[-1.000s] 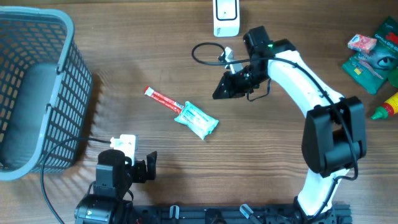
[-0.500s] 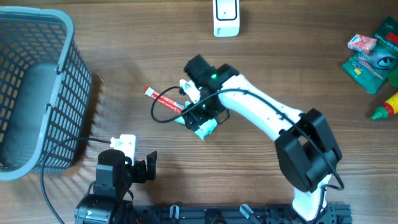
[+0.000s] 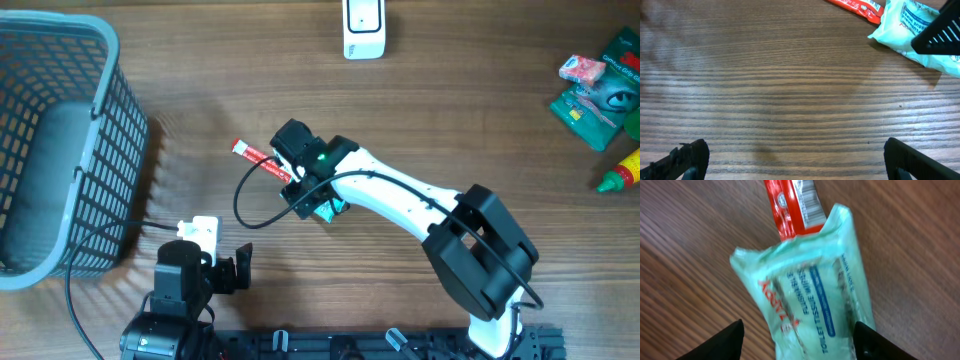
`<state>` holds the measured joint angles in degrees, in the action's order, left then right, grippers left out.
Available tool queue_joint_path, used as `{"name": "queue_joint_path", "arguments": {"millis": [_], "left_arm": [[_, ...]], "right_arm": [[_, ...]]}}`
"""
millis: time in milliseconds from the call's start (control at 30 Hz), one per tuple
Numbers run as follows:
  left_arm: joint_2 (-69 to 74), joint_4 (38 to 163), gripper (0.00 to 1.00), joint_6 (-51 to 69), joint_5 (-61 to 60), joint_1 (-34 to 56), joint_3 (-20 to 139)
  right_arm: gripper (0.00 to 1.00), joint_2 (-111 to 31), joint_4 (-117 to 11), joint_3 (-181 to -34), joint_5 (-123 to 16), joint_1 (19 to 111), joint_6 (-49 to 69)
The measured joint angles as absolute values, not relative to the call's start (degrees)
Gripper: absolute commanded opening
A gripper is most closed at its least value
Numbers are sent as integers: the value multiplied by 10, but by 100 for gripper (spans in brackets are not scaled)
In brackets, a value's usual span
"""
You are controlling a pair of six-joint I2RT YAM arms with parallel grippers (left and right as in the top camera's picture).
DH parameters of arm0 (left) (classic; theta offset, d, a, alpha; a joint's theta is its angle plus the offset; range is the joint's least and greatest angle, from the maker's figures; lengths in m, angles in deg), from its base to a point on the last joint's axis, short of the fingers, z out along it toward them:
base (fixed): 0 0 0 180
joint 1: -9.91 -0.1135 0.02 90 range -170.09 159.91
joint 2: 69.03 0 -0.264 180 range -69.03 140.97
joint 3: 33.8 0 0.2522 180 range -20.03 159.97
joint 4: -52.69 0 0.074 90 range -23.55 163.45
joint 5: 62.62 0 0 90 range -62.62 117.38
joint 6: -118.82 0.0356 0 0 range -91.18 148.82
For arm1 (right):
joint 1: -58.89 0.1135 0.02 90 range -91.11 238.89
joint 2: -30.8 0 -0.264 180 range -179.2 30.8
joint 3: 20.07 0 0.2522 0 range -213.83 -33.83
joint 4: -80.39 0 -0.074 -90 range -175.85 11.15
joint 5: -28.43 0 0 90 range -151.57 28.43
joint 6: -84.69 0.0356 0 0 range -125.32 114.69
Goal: Scan the item barcode
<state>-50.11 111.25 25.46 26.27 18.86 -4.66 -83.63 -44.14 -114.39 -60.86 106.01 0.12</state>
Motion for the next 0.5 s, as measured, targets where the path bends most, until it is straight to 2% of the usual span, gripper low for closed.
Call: {"name": "queue_joint_path", "arguments": {"millis": [100, 233, 333, 500], "left_arm": [[-501, 1112, 100, 255, 263, 189, -47], [-501, 1112, 100, 255, 263, 189, -47], [-501, 1112, 100, 255, 263, 189, -47], [-501, 1112, 100, 255, 263, 189, -47]], "right_arm": [[54, -837, -448, -1144, -624, 1072, 12], [53, -857, -438, -1144, -650, 1085, 14], [65, -860, -429, -1146, -670, 1092, 15], [70, -861, -415, -1146, -696, 1092, 19]]}}
